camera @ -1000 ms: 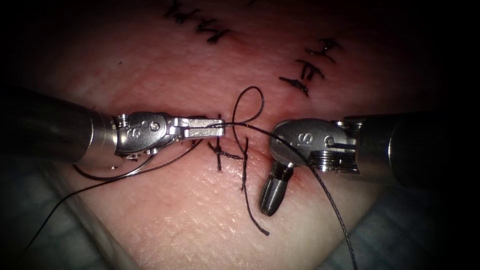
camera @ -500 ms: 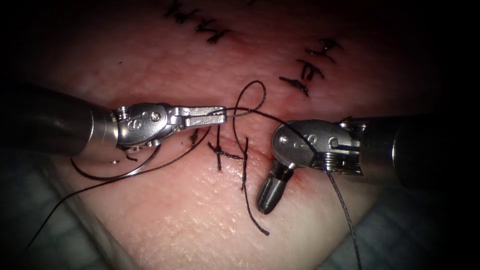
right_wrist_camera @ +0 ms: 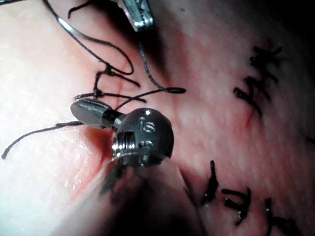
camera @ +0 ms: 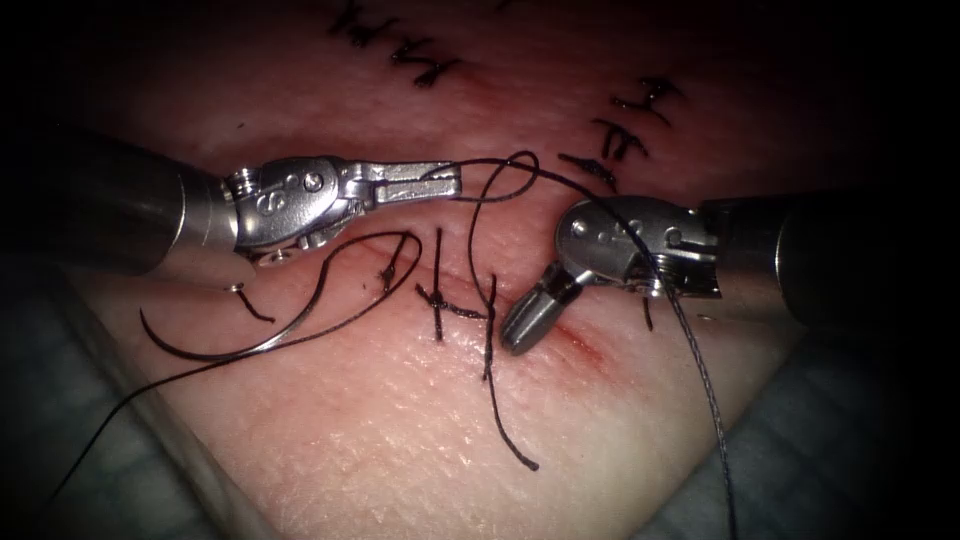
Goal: Wound Closure
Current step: Loop the suture once clockwise around the right tool, then grab the small suture end with the right tool.
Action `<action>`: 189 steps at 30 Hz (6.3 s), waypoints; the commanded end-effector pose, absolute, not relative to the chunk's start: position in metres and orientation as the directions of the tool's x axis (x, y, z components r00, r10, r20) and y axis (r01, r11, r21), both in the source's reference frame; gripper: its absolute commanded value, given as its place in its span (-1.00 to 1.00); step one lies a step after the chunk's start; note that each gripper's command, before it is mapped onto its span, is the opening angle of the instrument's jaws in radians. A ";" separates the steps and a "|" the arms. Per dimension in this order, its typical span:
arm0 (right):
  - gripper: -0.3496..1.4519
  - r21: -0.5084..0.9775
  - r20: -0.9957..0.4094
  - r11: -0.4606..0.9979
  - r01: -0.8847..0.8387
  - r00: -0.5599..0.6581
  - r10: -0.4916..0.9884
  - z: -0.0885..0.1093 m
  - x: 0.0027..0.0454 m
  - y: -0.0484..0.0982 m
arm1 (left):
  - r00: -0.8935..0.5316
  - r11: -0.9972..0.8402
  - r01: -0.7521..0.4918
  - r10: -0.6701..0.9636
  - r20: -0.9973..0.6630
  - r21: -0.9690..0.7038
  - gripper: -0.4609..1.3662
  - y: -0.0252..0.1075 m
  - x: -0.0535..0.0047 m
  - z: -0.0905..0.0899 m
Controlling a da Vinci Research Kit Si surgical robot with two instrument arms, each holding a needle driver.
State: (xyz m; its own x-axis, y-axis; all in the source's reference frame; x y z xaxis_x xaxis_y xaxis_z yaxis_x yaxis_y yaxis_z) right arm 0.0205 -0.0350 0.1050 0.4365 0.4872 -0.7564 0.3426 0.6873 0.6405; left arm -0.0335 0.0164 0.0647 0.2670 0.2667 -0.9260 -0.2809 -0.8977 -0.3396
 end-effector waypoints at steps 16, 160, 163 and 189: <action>-1.00 0.651 -0.758 0.746 0.139 0.145 0.635 0.108 0.0201 -0.034 | 0.271 -0.894 -0.279 0.279 -0.921 -0.352 -0.88 0.016 -0.0346 0.064; 0.54 0.179 -0.983 0.414 0.893 0.179 0.041 0.107 0.0214 -0.044 | 0.335 -0.819 -0.260 0.419 -0.844 -0.511 -0.88 0.013 -0.0358 0.070; 0.53 0.171 -0.984 0.416 0.893 0.174 0.032 0.107 0.0214 -0.045 | 0.337 -0.817 -0.259 0.423 -0.841 -0.515 -0.88 0.012 -0.0359 0.070; 0.07 0.138 -0.985 0.406 0.903 0.168 -0.038 0.110 0.0230 -0.049 | 0.341 -0.816 -0.249 0.431 -0.836 -0.522 -0.88 0.012 -0.0360 0.069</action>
State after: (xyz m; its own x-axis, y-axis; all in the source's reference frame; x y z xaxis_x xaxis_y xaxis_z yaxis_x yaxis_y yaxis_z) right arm 0.0230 -0.0491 0.1103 0.1718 -0.0468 -0.9840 0.9043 0.4038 0.1387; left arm -0.0360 0.0118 0.0685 0.3403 0.4312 -0.8356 -0.2569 -0.8122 -0.5237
